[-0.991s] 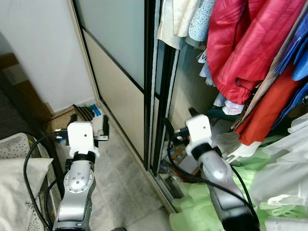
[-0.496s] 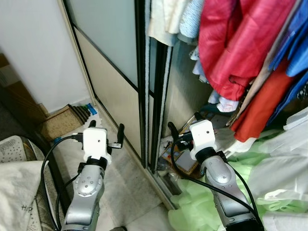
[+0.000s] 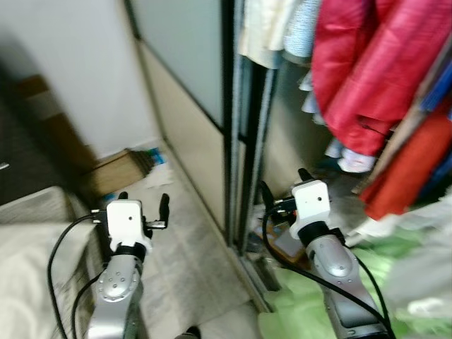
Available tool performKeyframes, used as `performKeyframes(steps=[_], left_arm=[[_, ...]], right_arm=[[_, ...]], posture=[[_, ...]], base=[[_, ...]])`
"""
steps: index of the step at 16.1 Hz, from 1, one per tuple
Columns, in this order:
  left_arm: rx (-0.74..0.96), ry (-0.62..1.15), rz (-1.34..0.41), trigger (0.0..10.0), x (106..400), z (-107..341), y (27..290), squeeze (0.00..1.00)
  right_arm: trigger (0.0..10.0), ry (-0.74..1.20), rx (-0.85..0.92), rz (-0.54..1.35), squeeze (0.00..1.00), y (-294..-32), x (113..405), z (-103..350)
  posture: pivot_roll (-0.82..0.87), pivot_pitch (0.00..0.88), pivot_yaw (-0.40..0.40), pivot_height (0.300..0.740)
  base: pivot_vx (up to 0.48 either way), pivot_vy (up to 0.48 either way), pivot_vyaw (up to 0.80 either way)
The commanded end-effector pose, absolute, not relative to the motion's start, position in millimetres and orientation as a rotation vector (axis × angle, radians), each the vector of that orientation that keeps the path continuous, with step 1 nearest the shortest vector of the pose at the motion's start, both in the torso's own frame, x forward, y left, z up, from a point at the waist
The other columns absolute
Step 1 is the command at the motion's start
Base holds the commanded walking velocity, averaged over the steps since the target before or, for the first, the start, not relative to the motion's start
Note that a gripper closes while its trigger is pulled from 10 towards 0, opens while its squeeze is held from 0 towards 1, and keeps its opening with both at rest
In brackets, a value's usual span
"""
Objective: Clean up the room
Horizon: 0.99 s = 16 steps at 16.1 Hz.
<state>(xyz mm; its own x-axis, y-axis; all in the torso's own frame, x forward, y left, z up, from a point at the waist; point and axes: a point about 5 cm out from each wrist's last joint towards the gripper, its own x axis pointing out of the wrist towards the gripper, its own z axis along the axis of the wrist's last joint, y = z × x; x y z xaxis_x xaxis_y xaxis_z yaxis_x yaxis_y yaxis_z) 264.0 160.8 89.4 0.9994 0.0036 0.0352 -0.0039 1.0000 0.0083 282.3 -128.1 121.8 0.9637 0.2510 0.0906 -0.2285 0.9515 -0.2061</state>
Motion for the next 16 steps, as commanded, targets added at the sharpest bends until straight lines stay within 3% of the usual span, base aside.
performKeyframes(steps=[1,6,16], left_arm=[[0.021,-0.056,0.010,10.0,263,95,162,0.00],[0.019,-0.038,0.001,10.0,236,96,167,0.00],[0.037,-0.012,0.002,10.0,241,91,167,0.00]], right_arm=[[10.0,-0.134,-0.187,0.220,0.00,-131,280,130],[10.0,-0.063,-0.204,0.211,0.00,-149,238,120],[10.0,-0.045,-0.218,0.211,0.00,-149,248,120]], posture=[[0.03,0.100,0.021,0.740],[0.02,0.115,0.022,0.740],[0.03,0.106,0.026,0.740]], base=[[0.000,0.000,0.80],[0.000,0.000,0.16],[0.000,0.000,0.00]])
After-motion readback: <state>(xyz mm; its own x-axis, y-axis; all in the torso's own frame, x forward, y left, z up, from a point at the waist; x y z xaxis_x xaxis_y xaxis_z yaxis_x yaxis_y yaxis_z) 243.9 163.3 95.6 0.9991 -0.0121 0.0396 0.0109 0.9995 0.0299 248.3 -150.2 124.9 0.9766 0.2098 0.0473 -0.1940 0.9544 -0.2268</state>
